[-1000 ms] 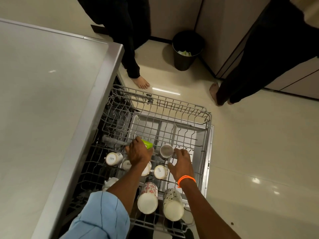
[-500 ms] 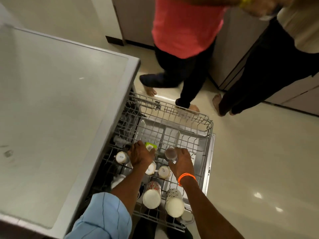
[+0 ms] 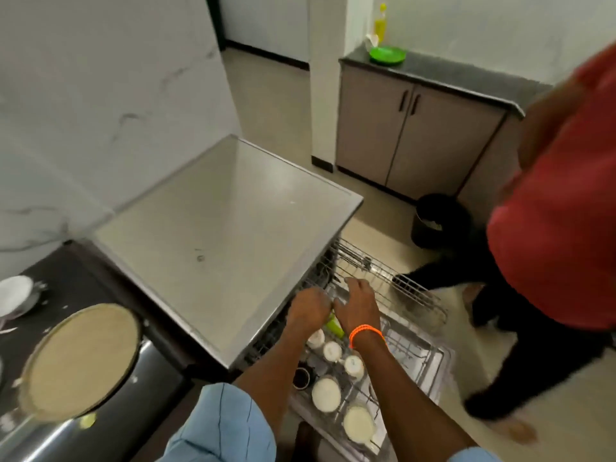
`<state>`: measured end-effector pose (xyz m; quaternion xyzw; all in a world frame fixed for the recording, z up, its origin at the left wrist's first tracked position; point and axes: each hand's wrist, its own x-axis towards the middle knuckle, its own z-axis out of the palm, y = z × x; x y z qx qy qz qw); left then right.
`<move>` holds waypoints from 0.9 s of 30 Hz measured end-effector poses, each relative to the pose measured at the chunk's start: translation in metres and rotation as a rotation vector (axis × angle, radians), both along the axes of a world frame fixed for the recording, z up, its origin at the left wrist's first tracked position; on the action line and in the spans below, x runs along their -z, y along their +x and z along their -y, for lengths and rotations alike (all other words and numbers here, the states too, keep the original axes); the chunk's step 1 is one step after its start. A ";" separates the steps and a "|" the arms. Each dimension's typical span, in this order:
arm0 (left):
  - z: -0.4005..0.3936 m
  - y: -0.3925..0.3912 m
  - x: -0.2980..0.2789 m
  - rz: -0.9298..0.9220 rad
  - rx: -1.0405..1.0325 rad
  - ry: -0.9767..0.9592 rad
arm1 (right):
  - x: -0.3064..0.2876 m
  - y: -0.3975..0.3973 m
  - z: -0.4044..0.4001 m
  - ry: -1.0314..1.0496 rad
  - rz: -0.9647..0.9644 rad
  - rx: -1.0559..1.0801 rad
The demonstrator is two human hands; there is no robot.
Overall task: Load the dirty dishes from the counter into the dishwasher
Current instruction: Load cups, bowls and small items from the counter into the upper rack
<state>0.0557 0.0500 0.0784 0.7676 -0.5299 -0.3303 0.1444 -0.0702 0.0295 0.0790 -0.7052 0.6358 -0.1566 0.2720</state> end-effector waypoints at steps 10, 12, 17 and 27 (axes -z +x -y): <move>-0.113 0.078 -0.092 0.061 -0.367 -0.215 | -0.096 0.071 -0.057 -0.141 0.075 -0.316; -0.141 0.098 -0.102 0.102 -0.421 -0.221 | -0.104 0.091 -0.074 -0.163 0.081 -0.399; -0.241 0.156 -0.124 0.166 -0.624 -0.215 | -0.120 0.167 -0.142 -0.193 0.113 -0.594; -0.477 0.257 -0.142 0.171 -1.076 -0.192 | -0.135 0.324 -0.335 -0.208 0.210 -0.955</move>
